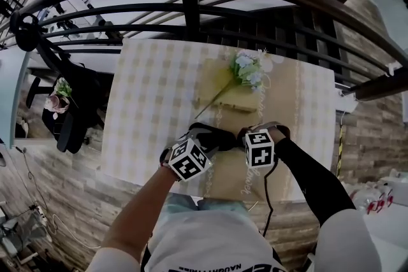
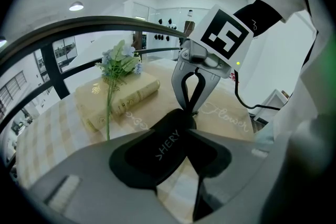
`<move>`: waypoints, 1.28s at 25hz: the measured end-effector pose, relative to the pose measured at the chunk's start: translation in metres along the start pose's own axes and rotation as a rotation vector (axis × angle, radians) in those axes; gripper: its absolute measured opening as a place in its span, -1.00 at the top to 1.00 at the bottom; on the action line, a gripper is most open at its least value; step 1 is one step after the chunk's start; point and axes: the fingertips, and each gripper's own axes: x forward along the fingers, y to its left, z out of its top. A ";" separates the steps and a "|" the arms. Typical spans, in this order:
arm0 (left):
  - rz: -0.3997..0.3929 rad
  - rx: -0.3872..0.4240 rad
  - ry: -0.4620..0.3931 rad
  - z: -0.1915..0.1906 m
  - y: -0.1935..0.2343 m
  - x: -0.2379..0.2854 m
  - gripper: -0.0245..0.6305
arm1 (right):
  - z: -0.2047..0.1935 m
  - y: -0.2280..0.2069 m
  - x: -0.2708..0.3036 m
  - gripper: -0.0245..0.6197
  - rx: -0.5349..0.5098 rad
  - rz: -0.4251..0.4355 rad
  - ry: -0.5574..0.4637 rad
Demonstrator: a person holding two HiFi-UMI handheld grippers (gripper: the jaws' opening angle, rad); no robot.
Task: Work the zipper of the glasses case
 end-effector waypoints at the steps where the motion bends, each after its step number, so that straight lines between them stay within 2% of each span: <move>1: 0.000 0.000 0.001 0.000 0.000 0.000 0.40 | 0.002 0.003 0.002 0.84 0.019 0.006 -0.012; 7: -0.003 0.003 0.005 -0.001 0.000 0.000 0.40 | 0.009 0.012 0.006 0.84 0.110 -0.012 -0.049; 11: -0.014 0.014 0.006 0.001 -0.001 0.001 0.40 | 0.014 0.017 0.007 0.83 0.246 -0.023 -0.084; 14: -0.016 0.019 0.007 0.000 -0.001 0.000 0.40 | 0.019 0.016 0.009 0.84 0.462 -0.080 -0.137; 18: -0.020 0.033 0.006 -0.001 -0.002 -0.001 0.40 | 0.017 0.015 0.011 0.83 0.912 -0.267 -0.276; 21: -0.026 0.047 0.003 -0.002 -0.002 0.000 0.40 | 0.018 0.016 0.009 0.83 1.123 -0.400 -0.316; 26: -0.045 0.064 0.006 0.000 -0.003 0.001 0.40 | 0.013 0.014 0.015 0.83 1.274 -0.512 -0.319; 32: -0.058 0.073 0.000 -0.002 0.000 -0.002 0.41 | 0.015 0.010 0.013 0.82 1.349 -0.581 -0.310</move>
